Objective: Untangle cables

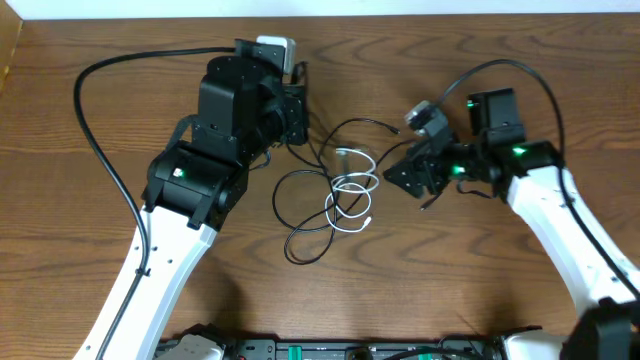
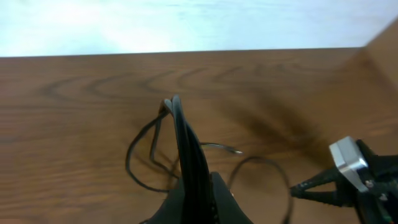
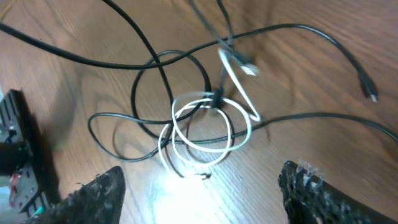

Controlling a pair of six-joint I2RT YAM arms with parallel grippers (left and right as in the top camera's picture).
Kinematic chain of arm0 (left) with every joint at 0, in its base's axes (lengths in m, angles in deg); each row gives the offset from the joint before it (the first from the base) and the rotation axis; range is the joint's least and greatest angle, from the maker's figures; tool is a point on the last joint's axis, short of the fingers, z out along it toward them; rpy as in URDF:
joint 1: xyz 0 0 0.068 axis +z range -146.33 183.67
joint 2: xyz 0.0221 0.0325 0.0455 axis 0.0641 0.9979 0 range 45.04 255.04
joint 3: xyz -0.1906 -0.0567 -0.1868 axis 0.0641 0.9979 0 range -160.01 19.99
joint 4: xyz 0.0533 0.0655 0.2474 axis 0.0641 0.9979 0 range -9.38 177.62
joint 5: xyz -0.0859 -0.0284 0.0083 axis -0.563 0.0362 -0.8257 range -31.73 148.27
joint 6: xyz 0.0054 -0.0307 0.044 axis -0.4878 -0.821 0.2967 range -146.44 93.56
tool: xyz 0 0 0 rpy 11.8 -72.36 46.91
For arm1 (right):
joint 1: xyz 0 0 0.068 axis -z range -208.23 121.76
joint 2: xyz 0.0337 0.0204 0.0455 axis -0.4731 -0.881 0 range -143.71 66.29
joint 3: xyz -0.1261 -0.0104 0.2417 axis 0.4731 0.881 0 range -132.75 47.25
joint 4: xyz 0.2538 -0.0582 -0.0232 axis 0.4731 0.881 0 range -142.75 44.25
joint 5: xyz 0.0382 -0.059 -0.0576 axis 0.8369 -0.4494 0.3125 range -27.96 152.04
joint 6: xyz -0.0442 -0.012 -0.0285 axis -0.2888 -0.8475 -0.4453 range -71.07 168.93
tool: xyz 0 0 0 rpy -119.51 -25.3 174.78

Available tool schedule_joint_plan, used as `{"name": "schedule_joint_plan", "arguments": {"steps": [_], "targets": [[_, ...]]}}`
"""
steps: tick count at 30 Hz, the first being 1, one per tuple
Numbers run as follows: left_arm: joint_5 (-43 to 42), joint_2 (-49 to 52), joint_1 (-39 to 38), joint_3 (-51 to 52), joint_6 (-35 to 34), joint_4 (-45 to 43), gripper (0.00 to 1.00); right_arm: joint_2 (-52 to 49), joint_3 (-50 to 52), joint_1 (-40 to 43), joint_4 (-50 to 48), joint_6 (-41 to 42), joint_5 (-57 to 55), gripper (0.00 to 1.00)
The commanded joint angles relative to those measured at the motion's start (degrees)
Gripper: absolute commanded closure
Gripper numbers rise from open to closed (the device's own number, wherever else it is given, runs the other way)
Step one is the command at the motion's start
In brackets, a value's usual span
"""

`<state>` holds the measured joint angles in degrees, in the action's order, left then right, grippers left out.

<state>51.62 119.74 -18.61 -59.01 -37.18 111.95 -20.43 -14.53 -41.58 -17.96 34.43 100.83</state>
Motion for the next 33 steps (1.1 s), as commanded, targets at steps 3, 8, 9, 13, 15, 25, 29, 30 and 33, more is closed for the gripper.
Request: {"name": "schedule_joint_plan", "arguments": {"steps": [3,8,9,13,15,25,29,30,33], "targets": [[5.9,-0.4,0.0,-0.6,2.2,-0.1,0.93,-4.4,-0.3,-4.4,-4.2,1.9,-4.4,0.17],[5.9,-0.4,0.0,-0.5,2.2,0.0,0.93,-8.5,-0.3,-8.2,-10.1,1.9,-6.5,0.14],[5.9,-0.4,0.0,-0.5,2.2,0.0,0.92,-9.3,-0.3,-8.9,-11.2,1.9,-8.7,0.14],[5.9,-0.4,0.0,-0.5,2.2,0.0,0.93,-12.7,-0.3,-11.3,-16.0,6.3,-19.8,0.1],[5.9,-0.4,0.0,-0.5,2.2,0.0,0.92,-13.3,-0.3,-11.6,-17.0,5.6,-19.8,0.09],[5.9,-0.3,0.0,-0.5,2.2,0.8,0.93,-13.1,-0.3,-11.6,-2.8,-28.9,-16.6,0.01],[5.9,-0.2,0.0,-0.5,2.2,0.8,0.93,-13.1,-0.3,-11.6,-1.2,-31.6,-17.4,0.01],[5.9,-0.2,0.0,-0.5,2.2,0.8,0.93,-13.1,-0.3,-11.6,-1.9,-31.6,-17.4,0.01],[5.9,-0.2,0.0,-0.5,2.2,0.8,0.92,-13.2,-0.3,-11.6,-7.3,-29.4,-17.8,0.01]]}}
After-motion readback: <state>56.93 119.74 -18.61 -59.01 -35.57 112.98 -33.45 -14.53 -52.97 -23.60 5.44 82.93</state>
